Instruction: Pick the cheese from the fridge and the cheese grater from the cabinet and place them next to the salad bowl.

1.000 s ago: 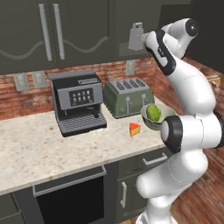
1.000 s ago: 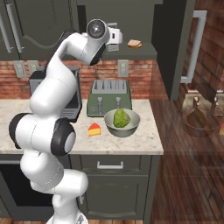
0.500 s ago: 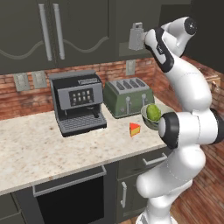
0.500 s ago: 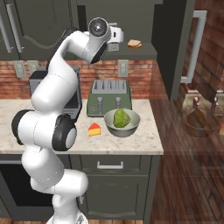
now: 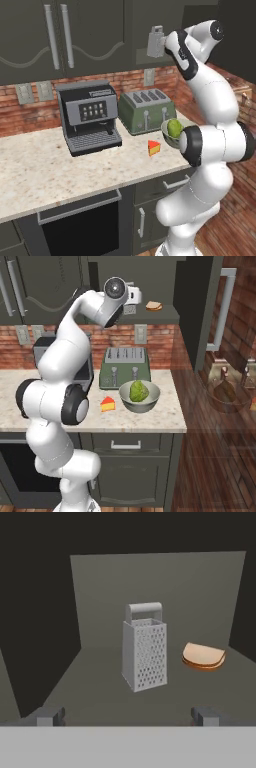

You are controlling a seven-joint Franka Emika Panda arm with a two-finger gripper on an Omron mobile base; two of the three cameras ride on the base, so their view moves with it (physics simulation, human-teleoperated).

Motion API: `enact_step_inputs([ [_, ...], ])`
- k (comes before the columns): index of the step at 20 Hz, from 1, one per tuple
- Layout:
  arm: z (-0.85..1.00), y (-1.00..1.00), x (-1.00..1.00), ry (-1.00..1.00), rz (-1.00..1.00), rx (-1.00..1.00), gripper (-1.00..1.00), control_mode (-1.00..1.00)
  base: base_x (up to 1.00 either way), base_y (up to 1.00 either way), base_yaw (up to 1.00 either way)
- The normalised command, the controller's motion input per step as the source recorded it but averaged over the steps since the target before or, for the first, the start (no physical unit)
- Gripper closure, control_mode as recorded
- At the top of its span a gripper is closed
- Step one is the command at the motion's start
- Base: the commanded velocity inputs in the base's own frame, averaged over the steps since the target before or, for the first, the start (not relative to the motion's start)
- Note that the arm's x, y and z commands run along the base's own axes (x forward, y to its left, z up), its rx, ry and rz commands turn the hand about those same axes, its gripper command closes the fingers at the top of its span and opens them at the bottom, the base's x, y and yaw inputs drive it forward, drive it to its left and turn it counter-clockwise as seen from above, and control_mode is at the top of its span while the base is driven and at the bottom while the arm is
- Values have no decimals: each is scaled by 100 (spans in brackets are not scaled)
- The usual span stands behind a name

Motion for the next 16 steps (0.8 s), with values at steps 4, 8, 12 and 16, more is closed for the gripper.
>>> enact_step_inputs([
  [4, 11, -9, 15, -4, 2, 0, -100, -100, 0, 0, 0],
  [8, 28, -3, 2, -1, 0, 0, -100, -100, 0, 0, 0],
  [12, 17, -1, 8, -1, 1, 0, -100, -100, 0, 0, 0],
  [16, 0, -9, 31, 0, 3, 0, -100, -100, 0, 0, 0],
])
